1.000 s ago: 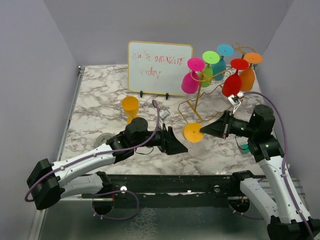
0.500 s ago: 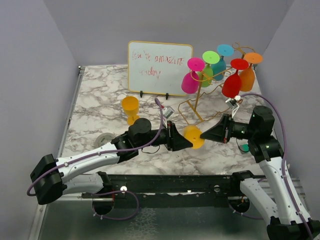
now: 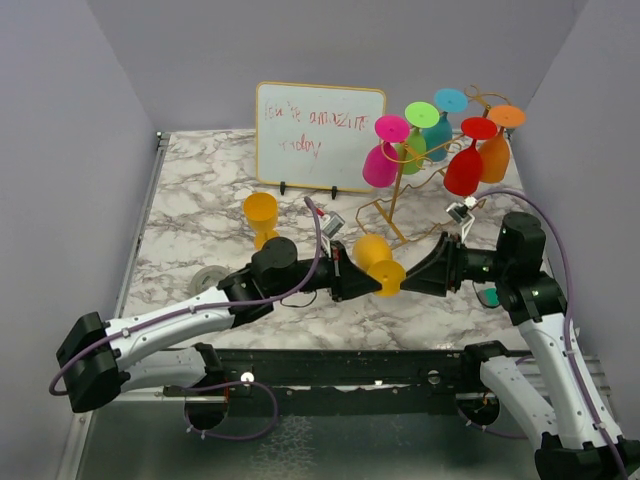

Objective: Take the wine glass off the wine glass rack
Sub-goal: Place the wine glass at the center of the board.

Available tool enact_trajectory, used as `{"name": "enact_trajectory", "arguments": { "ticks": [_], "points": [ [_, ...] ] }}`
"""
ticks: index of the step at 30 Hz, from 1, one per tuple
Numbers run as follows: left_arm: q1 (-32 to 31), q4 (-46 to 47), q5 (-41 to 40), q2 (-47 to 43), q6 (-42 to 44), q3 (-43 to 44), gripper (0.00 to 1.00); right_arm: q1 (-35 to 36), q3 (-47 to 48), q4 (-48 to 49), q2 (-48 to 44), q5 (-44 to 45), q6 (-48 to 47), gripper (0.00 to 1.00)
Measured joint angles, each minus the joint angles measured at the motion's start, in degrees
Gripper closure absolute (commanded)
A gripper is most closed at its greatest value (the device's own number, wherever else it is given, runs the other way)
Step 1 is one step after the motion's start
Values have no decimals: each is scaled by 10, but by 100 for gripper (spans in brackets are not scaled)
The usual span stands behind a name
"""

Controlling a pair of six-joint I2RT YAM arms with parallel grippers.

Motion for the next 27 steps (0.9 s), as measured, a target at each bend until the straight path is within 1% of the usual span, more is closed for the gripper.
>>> {"name": "enact_trajectory", "arguments": {
  "ticks": [3, 8, 12, 16, 19, 22, 24, 27],
  "points": [
    [0, -23, -14, -27, 21, -4, 100, 0, 2, 0, 1, -2, -1, 39],
    [0, -89, -43, -95, 83, -4, 100, 7, 11, 12, 9, 0, -3, 37],
    [0, -130, -54, -138, 135, -5, 100, 32, 12, 36, 19, 15, -13, 37],
    [0, -170, -65, -165, 176, -5, 100, 104, 28, 69, 42, 52, -29, 37],
    [0, -197, -71, -179, 203, -5, 100, 186, 32, 104, 62, 95, -55, 37],
    [0, -217, -72, -183, 225, -5, 100, 250, 32, 125, 78, 134, -97, 36],
    [0, -231, -72, -183, 238, -5, 100, 270, 30, 136, 85, 151, -128, 37],
    [0, -247, -70, -186, 258, -5, 100, 276, 20, 157, 86, 163, -168, 37]
  ]
}}
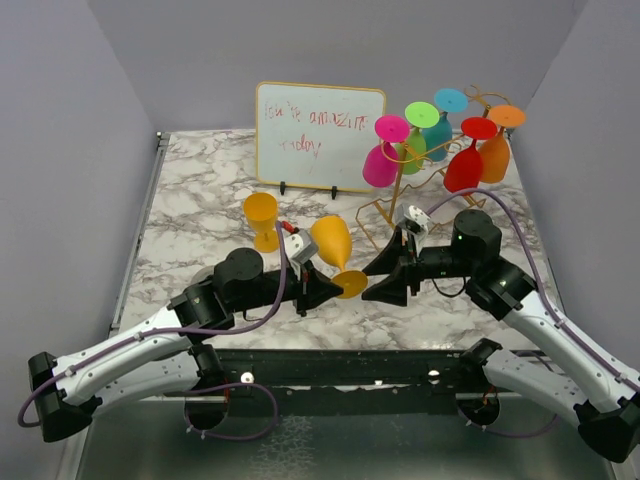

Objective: Take the wine glass off the wine glass rack
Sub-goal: Place the wine glass at the center of the board.

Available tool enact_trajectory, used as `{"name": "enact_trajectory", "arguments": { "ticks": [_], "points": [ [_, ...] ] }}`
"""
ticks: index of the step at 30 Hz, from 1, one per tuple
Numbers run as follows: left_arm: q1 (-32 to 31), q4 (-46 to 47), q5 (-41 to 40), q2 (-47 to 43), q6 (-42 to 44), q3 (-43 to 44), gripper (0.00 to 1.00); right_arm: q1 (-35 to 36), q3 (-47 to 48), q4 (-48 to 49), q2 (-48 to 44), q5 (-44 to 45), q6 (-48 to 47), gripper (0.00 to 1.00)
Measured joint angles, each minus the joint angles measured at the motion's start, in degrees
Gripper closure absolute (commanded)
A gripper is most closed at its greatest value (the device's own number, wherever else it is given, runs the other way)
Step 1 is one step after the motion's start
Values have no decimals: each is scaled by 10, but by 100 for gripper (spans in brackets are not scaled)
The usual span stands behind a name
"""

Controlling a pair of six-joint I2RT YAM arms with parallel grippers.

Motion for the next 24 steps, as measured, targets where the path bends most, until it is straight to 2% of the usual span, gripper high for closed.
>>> {"name": "enact_trajectory", "arguments": {
  "ticks": [4, 9, 15, 20, 24],
  "points": [
    [0, -7, 13, -10, 19, 0, 100, 5, -7, 17, 2, 10, -52, 40],
    [0, 11, 36, -21, 35, -5, 100, 27, -8, 19, 16, 6, -136, 49],
    [0, 12, 45, -18, 48, -6, 100, 49, -9, 22, 28, 6, -193, 76],
    [2, 17, 36, -18, 59, -9, 100, 58, -9, 21, 45, -3, -211, 91],
    [3, 18, 35, -17, 74, -12, 100, 58, -15, 25, 44, -2, -213, 99]
  ]
}}
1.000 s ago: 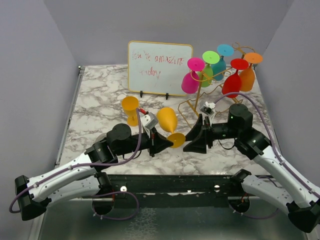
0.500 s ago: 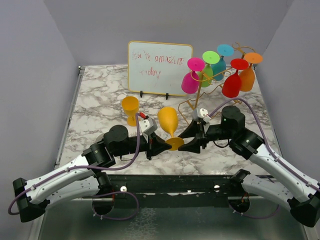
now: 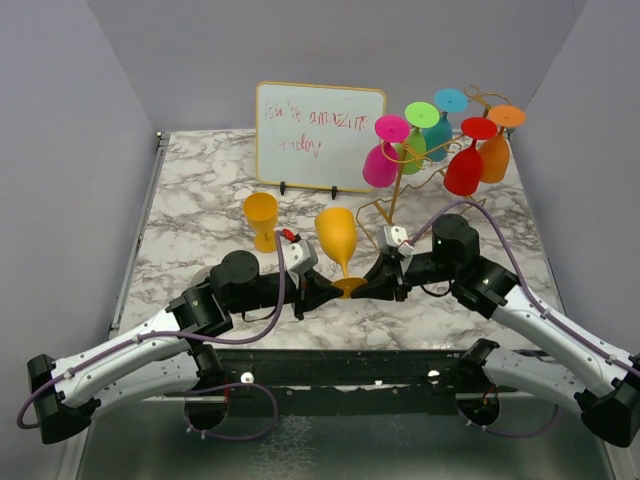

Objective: Take the wine glass off the wine glass rack
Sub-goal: Place the wine glass at the center of the board.

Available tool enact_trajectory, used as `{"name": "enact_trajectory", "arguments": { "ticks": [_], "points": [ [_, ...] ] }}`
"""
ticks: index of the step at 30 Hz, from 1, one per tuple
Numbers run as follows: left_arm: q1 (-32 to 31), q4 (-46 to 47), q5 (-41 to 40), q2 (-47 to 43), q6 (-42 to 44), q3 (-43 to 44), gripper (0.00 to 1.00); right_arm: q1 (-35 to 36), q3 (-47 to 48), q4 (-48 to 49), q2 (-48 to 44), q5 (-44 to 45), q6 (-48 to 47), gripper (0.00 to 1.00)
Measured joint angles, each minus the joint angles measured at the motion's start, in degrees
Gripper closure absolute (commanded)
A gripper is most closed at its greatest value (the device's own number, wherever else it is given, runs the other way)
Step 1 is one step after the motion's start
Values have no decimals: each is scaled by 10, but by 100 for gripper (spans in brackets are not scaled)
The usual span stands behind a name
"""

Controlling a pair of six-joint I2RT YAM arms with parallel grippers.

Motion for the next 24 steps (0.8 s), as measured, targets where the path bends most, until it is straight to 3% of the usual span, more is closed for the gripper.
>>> {"name": "enact_trajectory", "arguments": {
  "ticks": [3, 12, 16, 17, 20, 24],
  "points": [
    [-1, -1, 0, 1, 8, -1, 99, 0, -13, 11, -11, 2, -2, 99],
    [-3, -64, -28, -3, 5, 11, 43, 3, -40, 17, -24, 30, -56, 99],
    [-2, -93, -46, -10, 4, 25, 27, 3, -61, 16, -30, 39, -72, 99],
    [-3, -98, -47, -11, 5, 28, 25, 3, -68, 16, -32, 41, -74, 99],
    [-3, -111, -51, -9, 5, 35, 33, 3, -86, 16, -40, 46, -85, 99],
    [-2, -127, -53, 2, 7, 46, 23, 3, -98, 8, -53, 69, -131, 99]
  ]
}}
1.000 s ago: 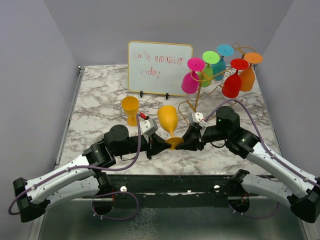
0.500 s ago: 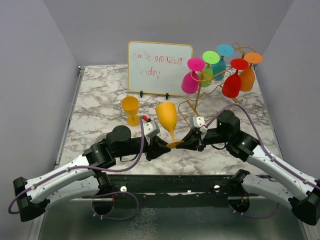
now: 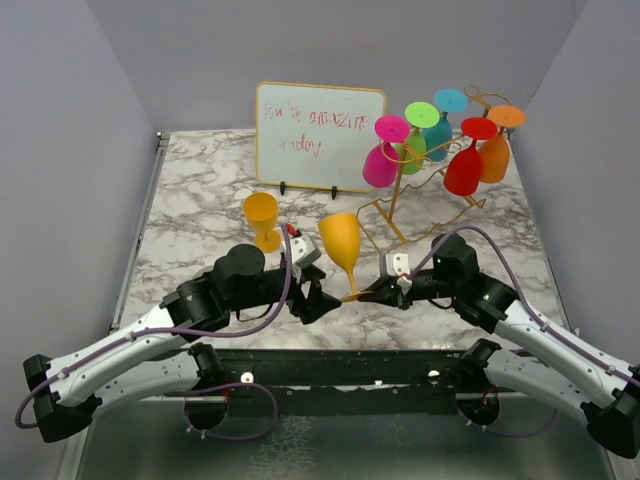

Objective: Take the wine glass off the wine glass rack
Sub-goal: Place the wine glass at the center of the board.

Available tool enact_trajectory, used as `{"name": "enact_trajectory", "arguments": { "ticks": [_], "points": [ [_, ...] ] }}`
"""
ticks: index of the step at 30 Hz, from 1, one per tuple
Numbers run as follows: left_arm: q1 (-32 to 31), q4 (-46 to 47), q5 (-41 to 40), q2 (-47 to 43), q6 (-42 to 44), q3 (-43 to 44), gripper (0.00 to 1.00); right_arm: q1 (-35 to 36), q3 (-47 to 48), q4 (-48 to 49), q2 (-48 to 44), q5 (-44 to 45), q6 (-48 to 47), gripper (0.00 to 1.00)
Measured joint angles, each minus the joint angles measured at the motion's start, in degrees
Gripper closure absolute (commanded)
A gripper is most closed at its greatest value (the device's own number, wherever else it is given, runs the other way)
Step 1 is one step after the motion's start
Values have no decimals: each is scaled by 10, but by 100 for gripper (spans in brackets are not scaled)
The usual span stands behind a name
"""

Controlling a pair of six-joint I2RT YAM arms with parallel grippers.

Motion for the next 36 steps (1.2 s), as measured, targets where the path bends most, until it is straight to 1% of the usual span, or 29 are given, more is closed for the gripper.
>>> {"name": "enact_trajectory", "arguments": {
  "ticks": [2, 4, 7, 10, 11, 13, 14, 16, 17, 19, 20, 21, 22, 26, 29, 32, 35, 36],
  "points": [
    [0, -10, 0, 16, 4, 16, 16, 0, -4, -16, -6, 17, -32, 99],
    [0, -23, -4, 32, 12, 34, 12, 0, -5, -32, -8, 31, -67, 99],
    [9, -67, -15, 57, 34, 75, 10, 0, -12, -53, -11, 44, -118, 99],
    [64, -108, 2, 80, 65, 120, 6, 0, -25, -69, -18, 49, -162, 99],
    [108, -120, 24, 87, 80, 136, 5, 0, -27, -76, -19, 49, -176, 99],
    [165, -135, 54, 94, 98, 156, 4, 0, -28, -89, -20, 50, -200, 99],
    [203, -144, 79, 102, 111, 171, 4, 0, -28, -92, -20, 50, -210, 99],
    [248, -155, 128, 122, 132, 198, 3, 0, -28, -101, -19, 49, -229, 99],
    [272, -163, 164, 143, 145, 217, 3, 0, -28, -106, -18, 49, -237, 99],
    [295, -171, 217, 178, 161, 244, 2, 0, -28, -116, -16, 48, -254, 99],
    [303, -179, 275, 203, 182, 260, 3, 0, -28, -122, -15, 47, -263, 99],
    [307, -184, 283, 221, 184, 272, 5, 0, -27, -129, -14, 47, -272, 99],
    [309, -191, 311, 238, 196, 283, 6, 0, -26, -136, -14, 47, -281, 99],
    [310, -217, 403, 296, 216, 328, 7, 0, -17, -162, -12, 46, -311, 99],
    [310, -227, 453, 317, 226, 346, 9, 0, -15, -167, -14, 46, -326, 99],
    [310, -239, 501, 335, 236, 347, 16, 0, -15, -171, -21, 46, -335, 99],
    [310, -249, 533, 356, 241, 347, 17, 0, -15, -172, -31, 45, -341, 99],
    [310, -251, 539, 362, 242, 347, 19, 0, -15, -172, -34, 44, -343, 99]
  ]
}}
